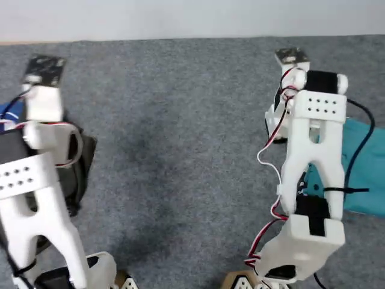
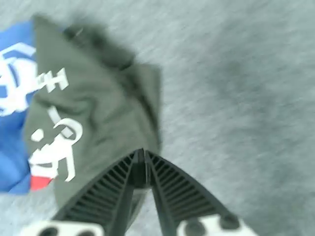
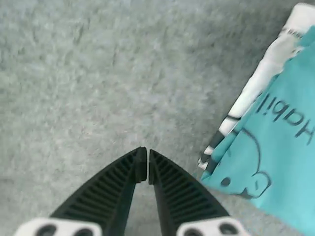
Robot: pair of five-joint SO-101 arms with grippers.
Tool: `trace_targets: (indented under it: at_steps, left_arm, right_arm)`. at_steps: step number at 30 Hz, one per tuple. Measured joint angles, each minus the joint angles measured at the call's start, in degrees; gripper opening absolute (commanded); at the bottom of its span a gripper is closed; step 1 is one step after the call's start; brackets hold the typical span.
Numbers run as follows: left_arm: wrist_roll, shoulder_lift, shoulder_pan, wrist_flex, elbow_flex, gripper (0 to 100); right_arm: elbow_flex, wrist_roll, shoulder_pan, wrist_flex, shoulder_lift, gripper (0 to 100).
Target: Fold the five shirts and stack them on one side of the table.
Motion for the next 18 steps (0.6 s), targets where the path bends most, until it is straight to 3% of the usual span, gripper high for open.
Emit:
trace_targets:
  at_steps: [5,9,15,18]
  left_arm:
    - [-9.76,0.00,-10.37,0.00,3.34,19]
    - [-15.91,-0.09,-16.44,0.00,5.54,21]
    - [-24.53,-0.09,-17.49,-0.26,13.80,21]
    - [-25.67,-0.09,-17.32,-4.66,20.22,21]
  right_arm:
    - [9.23,0.00,0.70,0.00,-0.70,0.9]
    - [13.54,0.00,1.67,0.00,-0.70,0.9]
    - [13.98,0.00,2.11,0.00,-1.05,0.9]
    - [13.98,0.00,1.93,0.00,-1.05,0.9]
